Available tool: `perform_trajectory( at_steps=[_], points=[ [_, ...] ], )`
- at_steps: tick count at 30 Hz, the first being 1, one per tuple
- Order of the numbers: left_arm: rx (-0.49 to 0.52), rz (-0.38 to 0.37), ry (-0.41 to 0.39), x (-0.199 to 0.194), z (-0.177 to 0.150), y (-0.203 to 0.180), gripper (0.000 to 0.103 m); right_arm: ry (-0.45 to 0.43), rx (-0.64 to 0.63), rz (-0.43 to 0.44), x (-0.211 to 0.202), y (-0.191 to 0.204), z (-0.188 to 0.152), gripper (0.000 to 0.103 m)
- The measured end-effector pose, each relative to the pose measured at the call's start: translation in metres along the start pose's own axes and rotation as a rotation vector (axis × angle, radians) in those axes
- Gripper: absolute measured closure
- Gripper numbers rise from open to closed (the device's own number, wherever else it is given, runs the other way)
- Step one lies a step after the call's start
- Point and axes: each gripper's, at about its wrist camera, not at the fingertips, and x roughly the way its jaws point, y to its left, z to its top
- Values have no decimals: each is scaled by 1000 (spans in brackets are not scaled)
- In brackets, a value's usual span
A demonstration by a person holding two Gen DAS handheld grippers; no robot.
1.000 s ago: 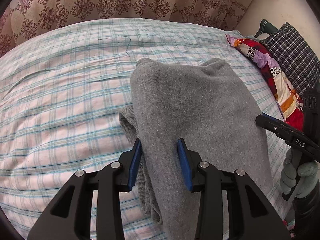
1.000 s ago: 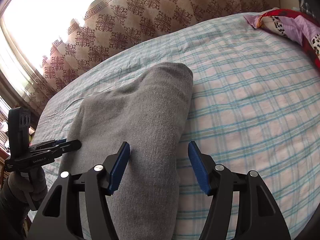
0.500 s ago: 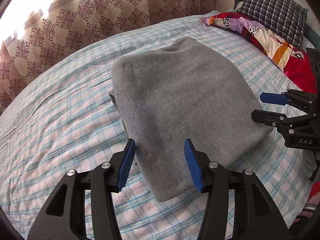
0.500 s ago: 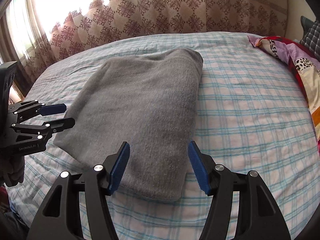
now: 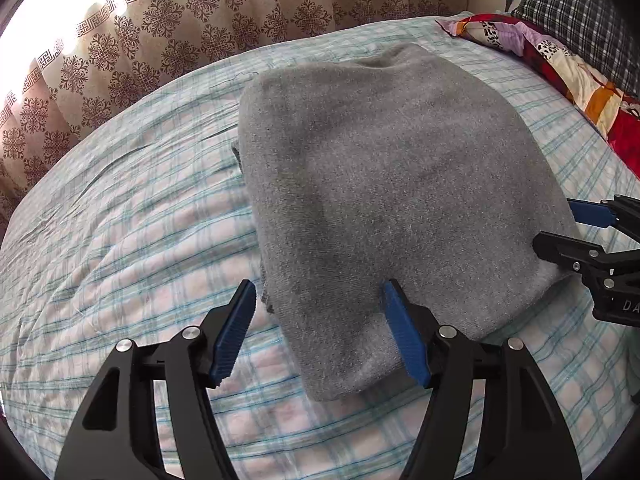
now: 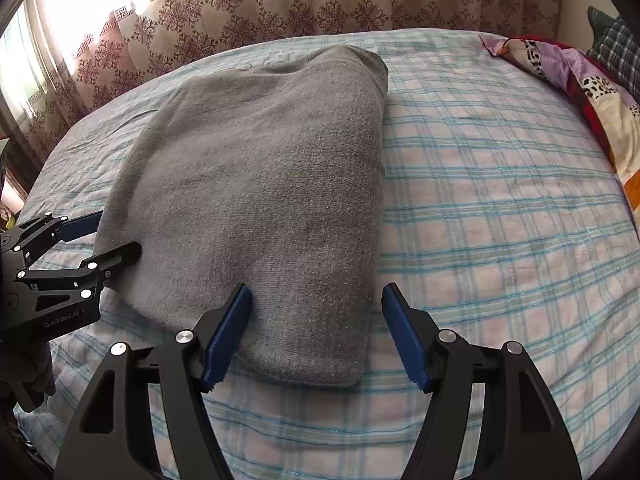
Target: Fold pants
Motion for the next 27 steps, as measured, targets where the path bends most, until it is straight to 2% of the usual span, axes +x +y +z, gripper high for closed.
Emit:
perform_trajectory(
  at_steps=[6,8,10,14,17,19,27],
  points=[
    [-14,34,7,-11,0,0,26,-17,-13,-14,-22,6,-1,32],
    [-16,38,3,-15,0,0,24,-26,-24,-14,-31,8,-4,25],
    [-22,43,-3,-20,-2,-1,20,-35,-26,-17,-41,9,-8,23],
    [-40,48,-20,-32,-4,-2,20,-20,26,13,-52,6,-15,18],
    [-49,41,-43,-44,-4,-4,11,-8,67,29,-58,3,-21,17],
    [-48,37,-60,-52,-3,-7,5,-15,76,18,-63,3,-25,16],
    [-36,48,-88,-77,-5,-19,3,-68,31,-50,-69,10,-29,15]
  ],
)
